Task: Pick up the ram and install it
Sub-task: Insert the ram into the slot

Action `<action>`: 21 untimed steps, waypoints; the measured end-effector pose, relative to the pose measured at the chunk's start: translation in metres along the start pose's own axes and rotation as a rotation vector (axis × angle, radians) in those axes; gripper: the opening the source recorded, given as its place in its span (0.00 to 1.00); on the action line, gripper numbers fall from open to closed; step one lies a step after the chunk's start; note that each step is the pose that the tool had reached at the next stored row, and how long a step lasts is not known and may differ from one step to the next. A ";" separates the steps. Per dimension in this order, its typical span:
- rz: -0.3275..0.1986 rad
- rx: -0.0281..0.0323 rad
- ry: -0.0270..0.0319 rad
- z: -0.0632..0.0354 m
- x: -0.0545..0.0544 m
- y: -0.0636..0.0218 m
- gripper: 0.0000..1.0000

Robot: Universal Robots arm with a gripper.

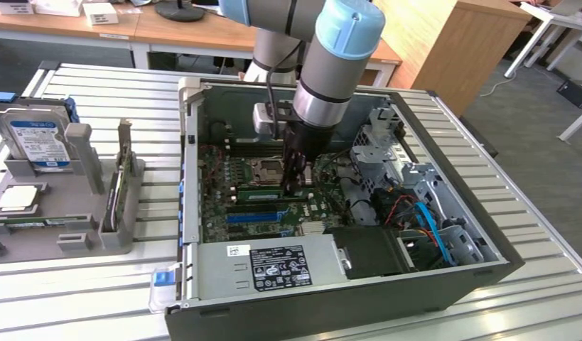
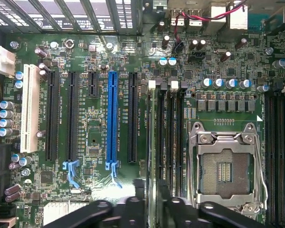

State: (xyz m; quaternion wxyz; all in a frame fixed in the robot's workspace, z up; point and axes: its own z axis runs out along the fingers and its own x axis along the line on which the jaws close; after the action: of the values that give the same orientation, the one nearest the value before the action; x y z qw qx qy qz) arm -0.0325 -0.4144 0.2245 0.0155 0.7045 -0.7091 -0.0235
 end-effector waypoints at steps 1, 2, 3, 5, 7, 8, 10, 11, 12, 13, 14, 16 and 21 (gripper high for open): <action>0.000 0.0000 -0.0001 0.0000 0.000 0.0000 0.25; 0.000 0.0000 0.0000 0.0000 0.000 0.0000 0.25; 0.000 0.0001 0.0000 0.0000 0.000 0.0000 0.31; 0.000 0.0000 0.0000 0.0000 0.000 0.0000 0.31; 0.000 0.0001 -0.0002 0.0000 0.000 0.0000 0.31; 0.000 0.0000 -0.0001 -0.0003 0.000 0.0000 0.31; 0.000 0.0001 -0.0001 -0.0019 0.000 0.0001 0.31; 0.000 0.0000 0.0000 -0.0030 0.000 0.0002 0.31; 0.000 0.0000 -0.0001 -0.0044 0.000 0.0002 0.31; 0.000 0.0000 0.0000 -0.0060 0.000 0.0003 0.31; 0.000 0.0000 0.0000 -0.0075 0.000 0.0004 0.31; 0.000 0.0001 -0.0001 -0.0113 0.000 0.0006 0.31; 0.000 0.0000 0.0000 -0.0231 0.000 0.0013 0.31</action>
State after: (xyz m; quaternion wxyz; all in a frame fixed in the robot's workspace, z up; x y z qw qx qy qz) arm -0.0325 -0.4144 0.2476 0.0155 0.7045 -0.7091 -0.0235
